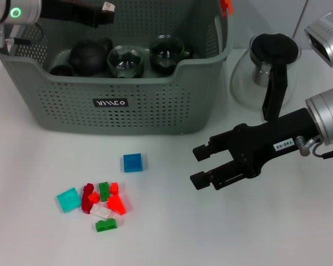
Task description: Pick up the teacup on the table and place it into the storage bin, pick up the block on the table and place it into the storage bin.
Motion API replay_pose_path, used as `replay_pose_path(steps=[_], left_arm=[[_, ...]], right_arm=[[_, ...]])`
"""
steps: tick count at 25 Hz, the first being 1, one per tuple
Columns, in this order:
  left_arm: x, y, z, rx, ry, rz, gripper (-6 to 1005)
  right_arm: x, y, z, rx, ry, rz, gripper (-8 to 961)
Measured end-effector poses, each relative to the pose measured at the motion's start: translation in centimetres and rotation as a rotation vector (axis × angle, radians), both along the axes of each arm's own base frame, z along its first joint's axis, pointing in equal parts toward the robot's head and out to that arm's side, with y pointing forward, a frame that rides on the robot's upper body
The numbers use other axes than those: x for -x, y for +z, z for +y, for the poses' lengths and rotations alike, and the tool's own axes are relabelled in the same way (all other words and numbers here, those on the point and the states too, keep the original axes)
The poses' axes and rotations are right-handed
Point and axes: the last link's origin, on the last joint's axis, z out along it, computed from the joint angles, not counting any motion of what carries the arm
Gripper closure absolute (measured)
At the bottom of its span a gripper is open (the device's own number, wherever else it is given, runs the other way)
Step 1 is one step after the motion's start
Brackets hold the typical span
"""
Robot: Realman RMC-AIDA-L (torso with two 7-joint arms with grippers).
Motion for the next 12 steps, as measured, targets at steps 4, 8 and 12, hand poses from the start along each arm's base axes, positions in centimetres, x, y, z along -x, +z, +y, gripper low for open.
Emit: replay_pose_path(steps=[4, 8, 12], left_arm=[[0.10, -0.14, 0.05, -0.004, 0.006, 0.007, 790], [0.18, -0.18, 0.01, -0.003, 0.008, 0.009, 676], [0.33, 0.00, -0.43, 0.014, -0.008, 0.020, 511]], right_arm=[[-0.04, -0.03, -0.07, 0.003, -0.001, 0.001, 129], [0.00, -0.10, -0.07, 0.005, 0.004, -0.004, 129], [0.04, -0.13, -0.06, 0.005, 0.012, -0.008, 129]])
